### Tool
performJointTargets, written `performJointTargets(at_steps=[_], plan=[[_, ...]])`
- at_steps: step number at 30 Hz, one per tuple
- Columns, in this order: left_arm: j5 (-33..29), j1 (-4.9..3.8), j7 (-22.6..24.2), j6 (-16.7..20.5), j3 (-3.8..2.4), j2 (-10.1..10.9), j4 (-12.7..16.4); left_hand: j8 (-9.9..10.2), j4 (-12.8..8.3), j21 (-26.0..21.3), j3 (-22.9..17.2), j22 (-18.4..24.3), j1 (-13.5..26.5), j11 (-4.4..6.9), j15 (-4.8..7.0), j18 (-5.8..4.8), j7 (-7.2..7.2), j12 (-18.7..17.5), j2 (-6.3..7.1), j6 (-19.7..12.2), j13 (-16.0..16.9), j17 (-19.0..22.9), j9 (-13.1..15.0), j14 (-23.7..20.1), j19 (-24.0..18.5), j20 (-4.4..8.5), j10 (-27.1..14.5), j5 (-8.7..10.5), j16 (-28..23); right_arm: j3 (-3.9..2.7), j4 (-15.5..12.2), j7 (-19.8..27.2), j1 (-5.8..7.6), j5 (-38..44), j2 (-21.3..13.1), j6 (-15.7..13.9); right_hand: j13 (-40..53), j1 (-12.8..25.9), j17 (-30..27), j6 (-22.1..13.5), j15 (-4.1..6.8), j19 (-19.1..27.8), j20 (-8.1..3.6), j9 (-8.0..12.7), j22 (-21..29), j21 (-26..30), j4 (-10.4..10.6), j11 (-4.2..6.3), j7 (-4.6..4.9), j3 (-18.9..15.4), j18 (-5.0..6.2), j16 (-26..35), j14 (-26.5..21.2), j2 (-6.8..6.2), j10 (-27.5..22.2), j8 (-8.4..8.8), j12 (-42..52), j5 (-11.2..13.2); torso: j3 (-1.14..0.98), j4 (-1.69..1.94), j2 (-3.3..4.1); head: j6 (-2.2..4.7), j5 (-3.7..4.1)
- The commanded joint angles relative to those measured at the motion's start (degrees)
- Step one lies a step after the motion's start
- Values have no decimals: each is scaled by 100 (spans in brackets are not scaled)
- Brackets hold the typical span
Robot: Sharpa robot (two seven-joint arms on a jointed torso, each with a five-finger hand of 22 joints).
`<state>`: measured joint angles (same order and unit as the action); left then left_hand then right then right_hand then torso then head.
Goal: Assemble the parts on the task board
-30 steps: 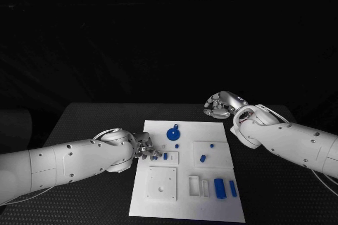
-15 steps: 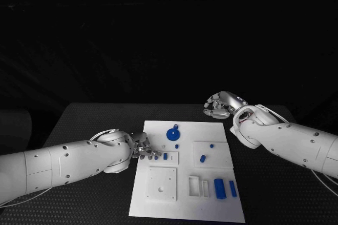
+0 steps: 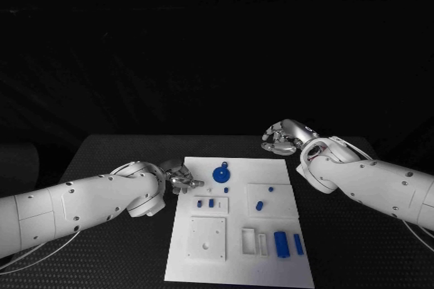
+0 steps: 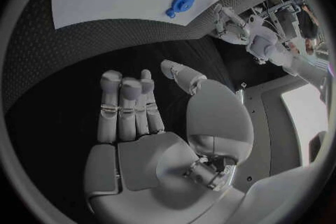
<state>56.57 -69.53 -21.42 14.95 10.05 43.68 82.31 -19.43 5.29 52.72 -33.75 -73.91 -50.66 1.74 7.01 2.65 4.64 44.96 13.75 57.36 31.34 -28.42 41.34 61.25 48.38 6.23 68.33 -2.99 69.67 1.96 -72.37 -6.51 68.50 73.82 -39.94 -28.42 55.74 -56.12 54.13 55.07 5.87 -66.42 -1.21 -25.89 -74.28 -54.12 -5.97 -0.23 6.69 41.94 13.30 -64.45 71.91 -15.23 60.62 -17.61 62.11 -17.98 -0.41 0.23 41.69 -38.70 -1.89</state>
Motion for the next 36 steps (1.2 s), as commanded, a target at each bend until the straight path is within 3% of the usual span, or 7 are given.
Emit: performJointTargets(at_steps=[1,10,13,17,22,29,36], plan=[[-773,-20,703,374,-10,18,-1,36,-144,-176,32,65,-233,-77,-110,-148,47,-205,-108,-103,-128,114,9,-165,-158,534,-171,-7,-220,0,-133,392,-10,-217,-62,263,-8,-10,10,-41,-9,36,-31,8,-8,44,-64,-19,19,12,170,32,-20,10,-42,46,16,-19,3,-5,-1,25,20],[-2123,-23,2082,786,-11,71,-90,136,-1018,-708,-57,255,-1061,-327,-506,-170,211,-968,-594,-333,-605,467,-71,-475,-492,158,-507,-392,-1011,51,-664,588,-145,-31,-419,574,-27,-207,15,-93,-34,76,-27,11,-19,80,-273,-44,44,23,170,59,-62,40,-92,64,12,207,17,-25,-15,85,60],[-2549,-22,2498,825,-10,77,-126,178,-1591,-894,-106,319,-1308,-449,-701,-154,258,-1412,-766,-369,-868,591,-155,-474,-561,-29,-482,-470,-1350,74,-800,662,-209,-1,-537,591,-75,-347,-1,-144,-68,186,-3,14,-9,158,-394,-71,67,49,169,129,-173,21,-191,82,-64,669,25,-35,-32,98,63],[-2873,-21,2873,799,-9,85,-163,212,-1919,-1006,-208,338,-1459,-521,-746,-128,289,-1751,-834,-402,-1043,633,-230,-511,-592,-95,-493,-476,-1554,105,-1002,798,-274,8,-681,650,-380,-397,-120,-217,-144,477,122,18,39,379,-438,-144,135,110,155,363,-448,-5,-460,105,-466,856,40,-51,-56,106,75],[-3328,-18,3333,692,-8,89,-199,233,-2075,-1084,-236,329,-1467,-553,-777,-117,313,-2033,-866,-418,-1170,622,-313,-479,-570,-129,-400,-406,-1691,159,-1269,981,-333,19,-849,751,-1118,-480,-270,-259,-220,576,236,0,46,503,-477,-204,177,127,170,473,-502,-22,-672,87,-1293,895,50,-65,-80,106,111],[-3588,-11,3620,604,-6,103,-230,224,-2086,-1152,-216,321,-1426,-569,-793,-116,302,-2218,-900,-403,-1238,600,-362,-463,-563,-147,-325,-262,-1779,247,-1559,989,-407,434,-1053,929,-2841,-624,-358,-291,-358,514,232,-25,-50,518,-538,-383,282,149,170,355,-485,-5,-416,18,-3104,908,65,-90,-112,84,139],[-3470,8,3600,536,-1,151,-236,215,-2114,-1177,-216,313,-1446,-564,-792,-111,289,-2292,-905,-384,-1262,584,-382,-447,-553,-148,-272,-235,-1808,321,-1668,969,-431,638,-1156,919,-3375,-743,-418,-279,-375,391,188,-16,-97,511,-558,-402,260,142,170,263,-414,0,-148,-20,-3658,915,74,-105,-135,52,101]])
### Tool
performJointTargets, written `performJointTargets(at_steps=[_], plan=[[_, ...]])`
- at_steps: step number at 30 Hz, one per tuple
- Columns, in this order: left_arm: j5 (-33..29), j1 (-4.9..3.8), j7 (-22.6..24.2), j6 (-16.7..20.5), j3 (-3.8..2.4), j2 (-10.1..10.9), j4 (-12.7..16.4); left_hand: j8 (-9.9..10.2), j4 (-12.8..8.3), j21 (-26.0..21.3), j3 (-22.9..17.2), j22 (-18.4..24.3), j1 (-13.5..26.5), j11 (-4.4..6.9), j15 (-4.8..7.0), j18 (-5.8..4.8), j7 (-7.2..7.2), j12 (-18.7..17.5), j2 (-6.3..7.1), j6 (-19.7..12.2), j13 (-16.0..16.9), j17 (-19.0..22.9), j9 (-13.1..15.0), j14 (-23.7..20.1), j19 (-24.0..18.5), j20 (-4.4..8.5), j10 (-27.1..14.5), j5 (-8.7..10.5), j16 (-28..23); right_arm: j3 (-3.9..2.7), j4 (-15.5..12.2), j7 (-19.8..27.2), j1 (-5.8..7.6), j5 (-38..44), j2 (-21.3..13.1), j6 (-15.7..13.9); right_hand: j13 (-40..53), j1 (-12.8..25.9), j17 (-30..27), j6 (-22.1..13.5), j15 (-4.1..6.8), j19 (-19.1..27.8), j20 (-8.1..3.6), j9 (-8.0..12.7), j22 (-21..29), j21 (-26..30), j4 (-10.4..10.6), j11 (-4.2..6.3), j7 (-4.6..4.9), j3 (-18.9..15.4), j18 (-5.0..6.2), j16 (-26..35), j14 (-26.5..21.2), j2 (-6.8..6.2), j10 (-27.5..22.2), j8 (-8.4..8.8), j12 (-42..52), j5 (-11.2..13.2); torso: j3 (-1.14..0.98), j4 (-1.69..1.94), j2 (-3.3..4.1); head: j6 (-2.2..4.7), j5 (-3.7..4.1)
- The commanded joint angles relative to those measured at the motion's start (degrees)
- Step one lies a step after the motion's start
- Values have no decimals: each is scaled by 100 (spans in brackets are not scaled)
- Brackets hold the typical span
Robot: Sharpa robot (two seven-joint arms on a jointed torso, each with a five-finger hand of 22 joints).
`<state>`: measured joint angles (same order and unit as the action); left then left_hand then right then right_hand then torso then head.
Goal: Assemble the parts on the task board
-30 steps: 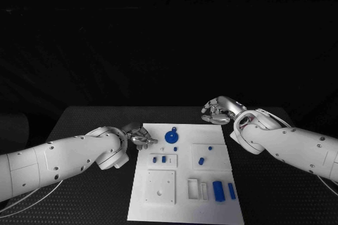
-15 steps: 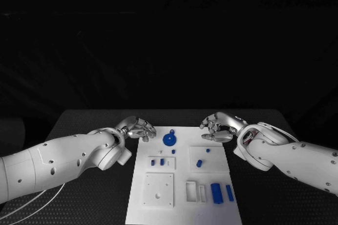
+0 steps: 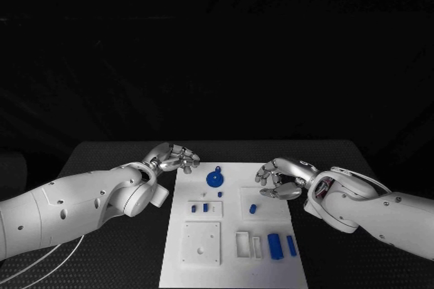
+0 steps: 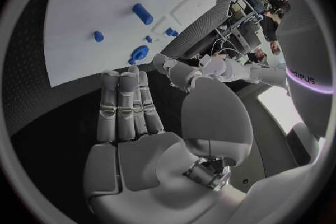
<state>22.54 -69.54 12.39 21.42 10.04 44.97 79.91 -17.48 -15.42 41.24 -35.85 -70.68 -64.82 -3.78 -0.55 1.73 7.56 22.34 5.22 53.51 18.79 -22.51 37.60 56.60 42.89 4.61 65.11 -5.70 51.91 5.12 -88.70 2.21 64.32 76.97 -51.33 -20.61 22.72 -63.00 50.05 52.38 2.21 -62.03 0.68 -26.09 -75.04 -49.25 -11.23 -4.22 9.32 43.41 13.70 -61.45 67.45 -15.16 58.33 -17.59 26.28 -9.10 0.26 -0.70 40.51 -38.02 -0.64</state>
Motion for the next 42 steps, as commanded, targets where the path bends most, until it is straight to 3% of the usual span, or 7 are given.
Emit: performJointTargets(at_steps=[1,6,12,16,25,34,42], plan=[[55,12,192,-101,3,39,12,16,-53,-32,-7,-13,-40,-9,-34,-17,-6,-42,-52,5,-10,-13,-11,26,1,15,64,37,-34,7,-50,95,-16,343,-26,116,-90,-60,-12,-9,-9,-54,-3,6,-23,24,-33,-2,-3,-7,130,-42,36,-10,96,-24,-91,27,6,-8,-14,-16,-26],[923,47,155,-179,39,161,79,-14,-33,-16,38,-43,-20,21,6,-6,-29,-90,24,63,-13,-72,-29,128,87,41,186,91,3,14,-102,107,-29,413,-47,-22,-145,-78,-22,-10,-7,-69,-11,11,-27,28,-34,-1,3,-4,130,-55,42,-33,136,-26,-145,21,2,2,-12,-17,-29],[2756,79,281,-232,210,465,333,-44,8,-8,97,-108,-45,101,85,-12,-97,-112,222,228,34,-216,-69,239,186,107,413,263,108,16,-118,134,-35,416,-62,-243,-191,-82,-32,-15,-9,-88,-16,17,-29,33,-24,-4,5,-3,130,-66,50,-63,162,-26,-191,3,6,6,-8,-12,-56],[3467,103,363,-159,326,664,545,-29,3,-14,124,-149,-129,160,122,-32,-131,-51,355,332,105,-310,-94,267,205,137,531,272,194,16,-97,142,-36,415,-65,-411,-217,-76,-39,-15,-10,-101,-18,20,-29,37,-8,-4,5,-4,130,-73,58,-77,181,-27,-215,-20,15,11,-13,-24,-69],[4476,296,292,127,343,884,801,52,65,-47,137,-204,-223,154,130,-70,-128,-32,655,366,185,-400,-148,202,201,167,483,270,227,14,-9,158,-35,237,-79,-651,-254,-65,-49,-16,-10,-123,-24,25,-27,44,26,-5,7,-1,130,-84,68,-105,204,-28,-250,-24,23,19,-29,-41,-136],[5496,432,-310,369,376,772,761,184,232,-89,143,-254,-224,82,108,-86,-51,-109,899,233,204,-444,-206,141,182,156,328,275,205,13,66,157,-33,192,-29,-633,-278,-65,-55,-21,-11,-138,-29,29,-26,49,45,-6,9,5,130,-92,78,-114,213,-27,-273,-28,27,25,-33,-63,-197],[5935,542,-823,500,381,607,671,198,415,-93,101,-308,-271,85,111,-78,-60,-105,968,260,240,-487,-210,142,187,158,325,276,219,12,66,154,-33,188,-14,-618,-298,-60,-61,-29,-13,-148,-33,34,-25,55,60,-8,14,4,130,-97,82,-120,217,-24,-294,-46,22,20,-28,-94,-203]])
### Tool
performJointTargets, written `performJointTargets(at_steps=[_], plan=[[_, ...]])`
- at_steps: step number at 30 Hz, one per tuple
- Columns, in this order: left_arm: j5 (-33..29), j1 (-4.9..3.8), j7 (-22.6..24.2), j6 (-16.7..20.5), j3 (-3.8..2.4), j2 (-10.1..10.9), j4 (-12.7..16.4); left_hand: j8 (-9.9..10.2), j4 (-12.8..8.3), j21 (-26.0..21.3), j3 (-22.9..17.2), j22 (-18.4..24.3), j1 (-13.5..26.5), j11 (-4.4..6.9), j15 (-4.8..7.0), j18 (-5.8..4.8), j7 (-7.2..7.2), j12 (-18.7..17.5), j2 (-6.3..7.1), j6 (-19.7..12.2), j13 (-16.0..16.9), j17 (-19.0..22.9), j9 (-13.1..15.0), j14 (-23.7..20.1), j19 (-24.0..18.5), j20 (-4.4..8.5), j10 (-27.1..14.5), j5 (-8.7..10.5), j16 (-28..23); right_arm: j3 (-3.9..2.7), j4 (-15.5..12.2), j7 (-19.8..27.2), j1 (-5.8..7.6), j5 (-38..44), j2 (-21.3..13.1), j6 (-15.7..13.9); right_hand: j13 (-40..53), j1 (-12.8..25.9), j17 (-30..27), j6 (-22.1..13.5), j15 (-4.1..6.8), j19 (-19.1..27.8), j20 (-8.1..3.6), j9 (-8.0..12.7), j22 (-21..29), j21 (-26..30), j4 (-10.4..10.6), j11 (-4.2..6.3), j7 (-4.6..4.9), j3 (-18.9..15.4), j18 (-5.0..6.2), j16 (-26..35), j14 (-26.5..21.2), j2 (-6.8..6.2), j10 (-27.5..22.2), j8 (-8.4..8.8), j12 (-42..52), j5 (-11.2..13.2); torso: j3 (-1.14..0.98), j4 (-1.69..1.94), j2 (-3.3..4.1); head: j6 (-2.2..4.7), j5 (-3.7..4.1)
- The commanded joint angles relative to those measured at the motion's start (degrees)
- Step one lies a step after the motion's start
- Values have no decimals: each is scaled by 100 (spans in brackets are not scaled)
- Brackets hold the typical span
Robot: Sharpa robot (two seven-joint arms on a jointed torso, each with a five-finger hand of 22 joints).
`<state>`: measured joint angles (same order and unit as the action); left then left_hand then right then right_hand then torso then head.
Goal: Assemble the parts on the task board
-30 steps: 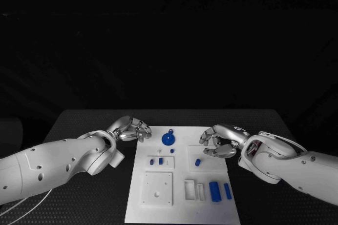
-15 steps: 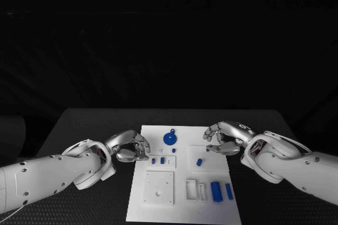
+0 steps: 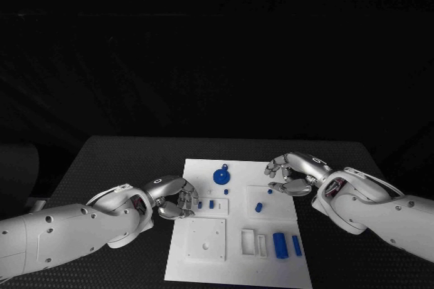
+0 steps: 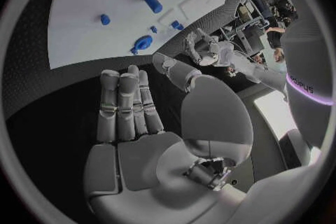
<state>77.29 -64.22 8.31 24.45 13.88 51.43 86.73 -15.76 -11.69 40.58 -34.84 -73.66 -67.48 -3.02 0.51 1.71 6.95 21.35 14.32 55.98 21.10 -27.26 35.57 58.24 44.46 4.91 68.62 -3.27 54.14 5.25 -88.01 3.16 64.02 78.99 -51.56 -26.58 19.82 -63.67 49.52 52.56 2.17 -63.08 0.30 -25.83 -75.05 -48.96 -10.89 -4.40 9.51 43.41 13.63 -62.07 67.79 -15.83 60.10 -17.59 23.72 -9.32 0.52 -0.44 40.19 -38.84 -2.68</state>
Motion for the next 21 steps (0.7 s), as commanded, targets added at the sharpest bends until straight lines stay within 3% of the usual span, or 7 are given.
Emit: performJointTargets(at_steps=[1,21], plan=[[472,16,-449,201,-3,-52,-16,20,68,-24,-10,-18,-21,13,10,-73,-7,-2,44,32,15,-19,-6,-15,38,131,-18,33,4,-1,-1,60,-4,-14,10,-20,-11,8,-9,-47,-9,-44,4,9,-24,26,28,9,-4,4,137,-36,48,-52,41,-23,-41,-27,-3,-7,3,-17,1],[623,24,-900,117,-5,-178,-58,108,356,-39,-30,-97,-59,-12,35,-62,18,-92,-90,-1,15,-89,-91,13,80,151,-55,28,33,-3,-13,66,-4,-15,40,0,-42,24,-20,-52,-12,-53,2,14,-23,38,52,6,-1,-4,137,-42,49,-53,59,-23,-68,-69,-3,-6,-2,-32,15]])
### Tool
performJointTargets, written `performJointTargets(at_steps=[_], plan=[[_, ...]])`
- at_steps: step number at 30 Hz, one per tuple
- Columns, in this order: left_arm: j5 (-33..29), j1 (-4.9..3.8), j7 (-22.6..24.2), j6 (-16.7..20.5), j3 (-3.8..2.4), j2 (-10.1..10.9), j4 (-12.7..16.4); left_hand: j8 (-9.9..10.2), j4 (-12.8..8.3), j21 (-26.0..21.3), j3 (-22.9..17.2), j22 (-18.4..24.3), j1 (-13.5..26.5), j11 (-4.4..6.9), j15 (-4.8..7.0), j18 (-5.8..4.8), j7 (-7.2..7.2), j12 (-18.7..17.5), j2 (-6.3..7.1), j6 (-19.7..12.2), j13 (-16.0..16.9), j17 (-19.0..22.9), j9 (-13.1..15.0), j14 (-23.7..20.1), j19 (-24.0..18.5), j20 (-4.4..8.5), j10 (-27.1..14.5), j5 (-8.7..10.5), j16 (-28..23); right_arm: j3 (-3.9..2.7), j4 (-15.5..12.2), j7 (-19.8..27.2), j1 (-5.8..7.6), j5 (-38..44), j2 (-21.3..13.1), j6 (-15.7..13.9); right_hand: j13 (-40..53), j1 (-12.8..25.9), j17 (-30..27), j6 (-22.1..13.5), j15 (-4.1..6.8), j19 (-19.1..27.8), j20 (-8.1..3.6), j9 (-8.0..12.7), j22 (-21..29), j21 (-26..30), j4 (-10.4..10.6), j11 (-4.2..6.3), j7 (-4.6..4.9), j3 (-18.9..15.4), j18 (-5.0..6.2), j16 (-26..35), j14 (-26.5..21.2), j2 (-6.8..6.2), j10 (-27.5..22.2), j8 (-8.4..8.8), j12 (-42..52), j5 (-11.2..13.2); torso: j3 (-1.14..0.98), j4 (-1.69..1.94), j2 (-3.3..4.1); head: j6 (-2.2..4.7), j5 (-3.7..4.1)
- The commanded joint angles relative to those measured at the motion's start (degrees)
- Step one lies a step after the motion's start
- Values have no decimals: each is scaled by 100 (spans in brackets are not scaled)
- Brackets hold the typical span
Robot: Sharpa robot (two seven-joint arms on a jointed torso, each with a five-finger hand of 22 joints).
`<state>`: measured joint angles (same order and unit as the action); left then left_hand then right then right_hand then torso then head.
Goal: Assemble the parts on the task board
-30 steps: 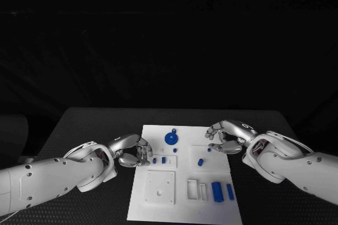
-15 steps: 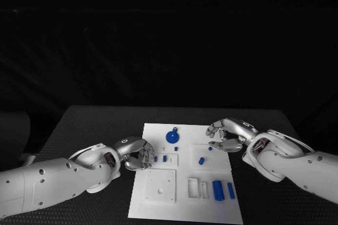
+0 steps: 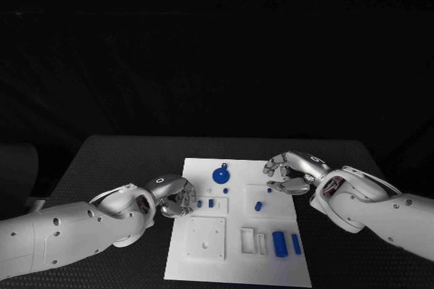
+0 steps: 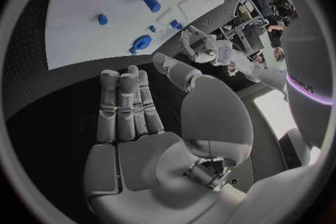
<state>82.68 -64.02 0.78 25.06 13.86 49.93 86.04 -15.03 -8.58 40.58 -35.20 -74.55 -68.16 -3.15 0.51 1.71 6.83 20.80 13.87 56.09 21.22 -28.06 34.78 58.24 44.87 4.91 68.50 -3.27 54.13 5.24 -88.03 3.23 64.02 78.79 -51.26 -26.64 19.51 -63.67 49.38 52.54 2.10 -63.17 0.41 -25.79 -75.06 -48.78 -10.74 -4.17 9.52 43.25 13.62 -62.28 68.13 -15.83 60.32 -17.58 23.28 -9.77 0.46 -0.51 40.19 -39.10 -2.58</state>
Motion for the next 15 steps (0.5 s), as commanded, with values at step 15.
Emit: performJointTargets(at_steps=[15], plan=[[75,3,-172,168,-4,-101,0,72,150,-57,30,-29,29,-2,46,-61,45,-65,15,-37,6,-31,-48,29,57,160,-40,28,40,-3,-10,56,-3,5,15,11,-26,26,-11,-50,-5,-49,-11,12,-23,26,45,-17,-3,8,138,-25,14,-51,48,-25,-36,-52,3,1,-5,3,19]])
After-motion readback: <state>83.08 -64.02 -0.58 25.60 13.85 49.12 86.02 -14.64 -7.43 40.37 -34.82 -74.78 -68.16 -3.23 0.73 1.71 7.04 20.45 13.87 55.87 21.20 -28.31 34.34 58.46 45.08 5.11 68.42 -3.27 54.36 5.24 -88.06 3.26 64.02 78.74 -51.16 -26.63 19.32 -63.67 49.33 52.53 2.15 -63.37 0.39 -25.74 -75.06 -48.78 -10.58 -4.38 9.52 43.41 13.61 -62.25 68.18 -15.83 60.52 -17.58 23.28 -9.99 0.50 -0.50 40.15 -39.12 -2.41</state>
